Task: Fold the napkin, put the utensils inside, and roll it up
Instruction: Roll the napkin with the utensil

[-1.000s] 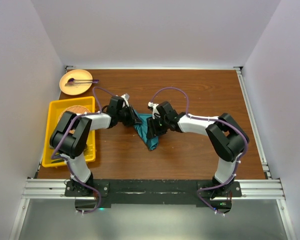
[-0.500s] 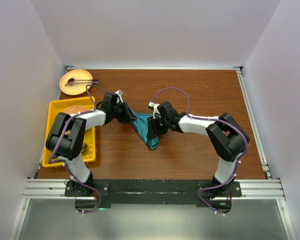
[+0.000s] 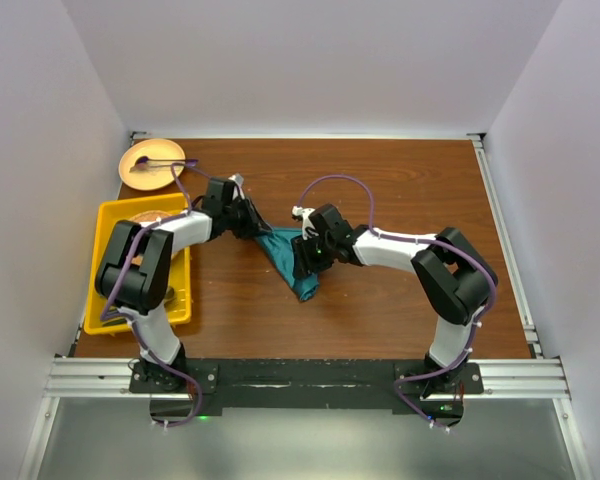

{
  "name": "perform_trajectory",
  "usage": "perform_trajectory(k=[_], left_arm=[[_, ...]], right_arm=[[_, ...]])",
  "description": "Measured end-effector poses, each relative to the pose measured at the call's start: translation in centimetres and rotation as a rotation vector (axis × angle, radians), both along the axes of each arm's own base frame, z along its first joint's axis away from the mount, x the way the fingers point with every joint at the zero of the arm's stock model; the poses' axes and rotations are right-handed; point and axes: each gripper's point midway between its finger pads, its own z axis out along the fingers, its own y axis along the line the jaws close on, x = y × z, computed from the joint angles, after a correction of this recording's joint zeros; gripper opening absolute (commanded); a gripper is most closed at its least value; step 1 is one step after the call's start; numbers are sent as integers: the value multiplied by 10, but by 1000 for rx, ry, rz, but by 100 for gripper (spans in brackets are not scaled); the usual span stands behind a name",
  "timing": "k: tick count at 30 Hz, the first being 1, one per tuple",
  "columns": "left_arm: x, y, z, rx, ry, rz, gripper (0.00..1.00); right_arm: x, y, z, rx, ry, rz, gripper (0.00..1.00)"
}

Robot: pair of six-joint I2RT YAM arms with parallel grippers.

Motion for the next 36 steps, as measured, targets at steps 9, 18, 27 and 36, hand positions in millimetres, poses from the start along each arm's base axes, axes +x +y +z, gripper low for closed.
perform_trajectory(k=[9, 18, 27, 36], left_arm=[[17, 7, 8, 14, -23, 28, 25], [15, 10, -12, 46, 27, 26, 26], [26, 14, 21, 87, 7, 22, 44], [10, 44, 69, 158, -39, 134, 47]], right_arm=[[-1, 0, 0, -4, 2, 3, 51], [-2, -12, 7, -145, -37, 1, 81], [25, 9, 47, -229, -211, 51, 88], [28, 33, 16, -361, -263, 110, 79]])
